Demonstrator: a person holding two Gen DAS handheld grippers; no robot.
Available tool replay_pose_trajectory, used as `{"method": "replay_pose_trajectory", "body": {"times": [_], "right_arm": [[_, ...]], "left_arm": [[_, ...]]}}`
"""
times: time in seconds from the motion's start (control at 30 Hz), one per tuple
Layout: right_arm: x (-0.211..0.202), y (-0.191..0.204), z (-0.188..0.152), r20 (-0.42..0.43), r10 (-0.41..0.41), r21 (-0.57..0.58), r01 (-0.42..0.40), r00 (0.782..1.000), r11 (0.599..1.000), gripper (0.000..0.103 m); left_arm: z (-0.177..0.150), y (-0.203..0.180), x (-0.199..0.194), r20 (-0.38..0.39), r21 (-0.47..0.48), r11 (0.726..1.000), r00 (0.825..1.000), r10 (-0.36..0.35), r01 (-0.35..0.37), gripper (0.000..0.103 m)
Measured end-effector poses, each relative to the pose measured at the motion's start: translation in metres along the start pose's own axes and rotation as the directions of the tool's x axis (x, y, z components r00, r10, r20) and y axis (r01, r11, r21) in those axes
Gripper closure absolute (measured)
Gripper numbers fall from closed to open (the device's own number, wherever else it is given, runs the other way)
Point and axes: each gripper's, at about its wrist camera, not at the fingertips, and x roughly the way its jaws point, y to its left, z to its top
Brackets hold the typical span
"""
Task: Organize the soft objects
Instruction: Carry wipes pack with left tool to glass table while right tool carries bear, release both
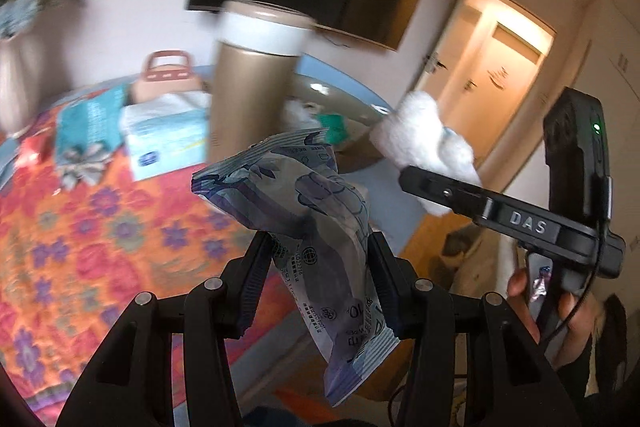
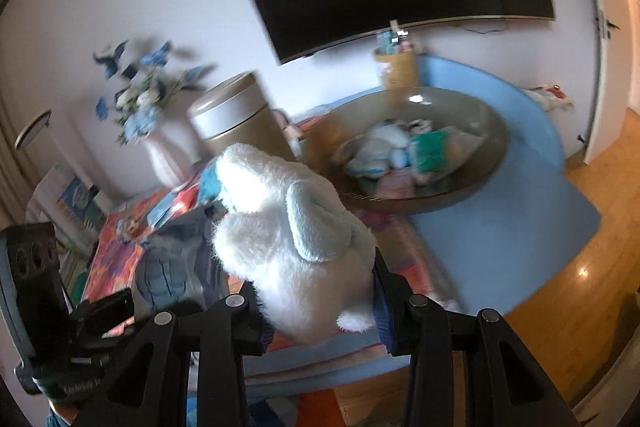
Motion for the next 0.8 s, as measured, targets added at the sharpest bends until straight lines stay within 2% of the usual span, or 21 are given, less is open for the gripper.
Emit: {"method": "replay_pose_trajectory", "body": {"times": [0.13,0.27,0.4,0.47,0.57,0.63,0.7,0.8], "right_arm": [[-0.005,-0.031,0.006,0.014,-0.020,0.058,0.019,1.000,0.998,0.065],[-0.014,-0.059,0.022,0.050,-0.049,0.104,0.043,0.998,0.994,0.065],[-0.020,-0.079,0.052,0.097,-0.095,0.121,0.083,0.991,0.989,0.065],[-0.017,-0.088,0.073,0.113,-0.121,0.125,0.107,0.986,0.986,0.065],[0.000,-0.098,0.106,0.112,-0.149,0.121,0.135,0.983,0.983,0.065],[0.017,-0.108,0.126,0.094,-0.150,0.131,0.137,0.984,0.982,0.065],[0.036,-0.116,0.141,0.077,-0.155,0.138,0.144,0.985,0.980,0.065],[0.069,-0.123,0.159,0.034,-0.154,0.101,0.150,0.987,0.984,0.064]], "left_arm": [[0.014,-0.025,0.020,-0.018,0.044,0.998,0.999,-0.043,0.043,0.056],[0.040,-0.056,0.046,-0.020,0.110,0.993,0.999,-0.046,0.048,0.056],[0.073,-0.085,0.069,0.034,0.174,0.983,0.998,0.047,-0.052,0.056],[0.091,-0.095,0.081,0.080,0.183,0.974,0.990,0.120,-0.133,0.056],[0.110,-0.100,0.097,0.134,0.174,0.958,0.969,0.206,-0.228,0.056],[0.118,-0.102,0.110,0.158,0.172,0.939,0.949,0.272,-0.298,0.056],[0.125,-0.105,0.126,0.180,0.177,0.913,0.925,0.336,-0.366,0.056],[0.130,-0.110,0.153,0.171,0.192,0.872,0.890,0.422,-0.450,0.054]]}}
